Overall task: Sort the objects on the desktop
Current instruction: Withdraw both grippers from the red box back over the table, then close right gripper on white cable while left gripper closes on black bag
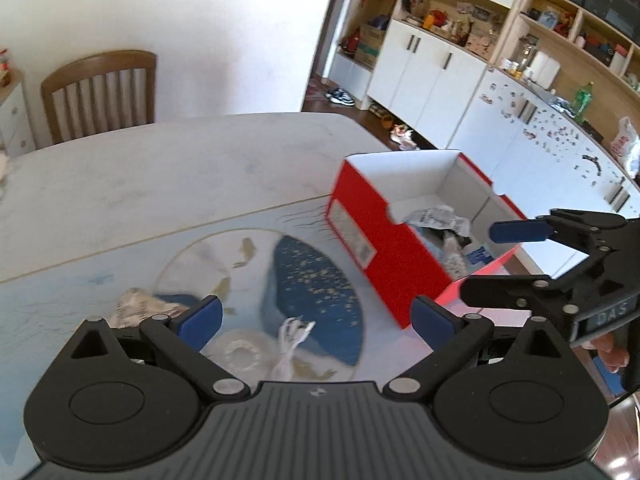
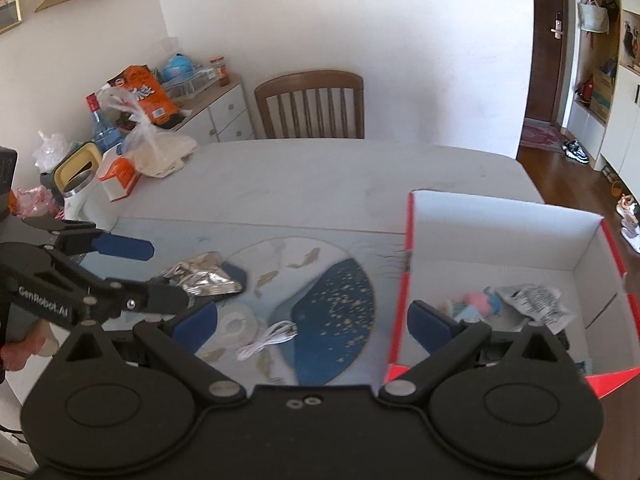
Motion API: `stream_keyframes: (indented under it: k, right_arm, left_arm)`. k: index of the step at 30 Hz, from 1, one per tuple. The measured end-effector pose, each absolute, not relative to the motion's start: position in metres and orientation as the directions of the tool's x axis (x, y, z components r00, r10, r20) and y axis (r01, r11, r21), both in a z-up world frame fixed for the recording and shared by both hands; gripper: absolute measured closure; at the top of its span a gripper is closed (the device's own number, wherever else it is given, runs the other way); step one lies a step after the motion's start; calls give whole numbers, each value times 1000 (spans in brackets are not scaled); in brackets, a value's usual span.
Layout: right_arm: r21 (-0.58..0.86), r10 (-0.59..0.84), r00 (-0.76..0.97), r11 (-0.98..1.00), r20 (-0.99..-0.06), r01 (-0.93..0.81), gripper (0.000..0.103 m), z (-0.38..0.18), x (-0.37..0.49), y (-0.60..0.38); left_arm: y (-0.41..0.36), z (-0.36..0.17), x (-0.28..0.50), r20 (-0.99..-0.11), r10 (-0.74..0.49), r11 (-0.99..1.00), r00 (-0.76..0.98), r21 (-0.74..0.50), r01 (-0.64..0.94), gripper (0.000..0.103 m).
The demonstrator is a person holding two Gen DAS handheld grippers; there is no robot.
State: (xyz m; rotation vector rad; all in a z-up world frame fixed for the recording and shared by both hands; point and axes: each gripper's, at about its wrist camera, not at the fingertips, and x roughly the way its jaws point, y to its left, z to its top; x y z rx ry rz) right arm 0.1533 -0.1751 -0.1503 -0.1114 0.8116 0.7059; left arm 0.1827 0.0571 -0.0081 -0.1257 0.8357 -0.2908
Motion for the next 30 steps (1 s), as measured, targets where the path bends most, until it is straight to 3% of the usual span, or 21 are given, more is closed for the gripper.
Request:
stream_keyframes:
  k: [15, 30]
  right_arm:
    - [111, 506, 433, 735, -746, -669, 1, -177, 137, -127]
    - [98, 462, 381, 728, -801, -678, 4, -215, 134, -89]
  left_arm:
    - [124, -42, 164, -743, -249, 967, 621, -228, 115, 2]
    - [168, -92, 163, -770, -99, 994, 631, -49, 97, 2]
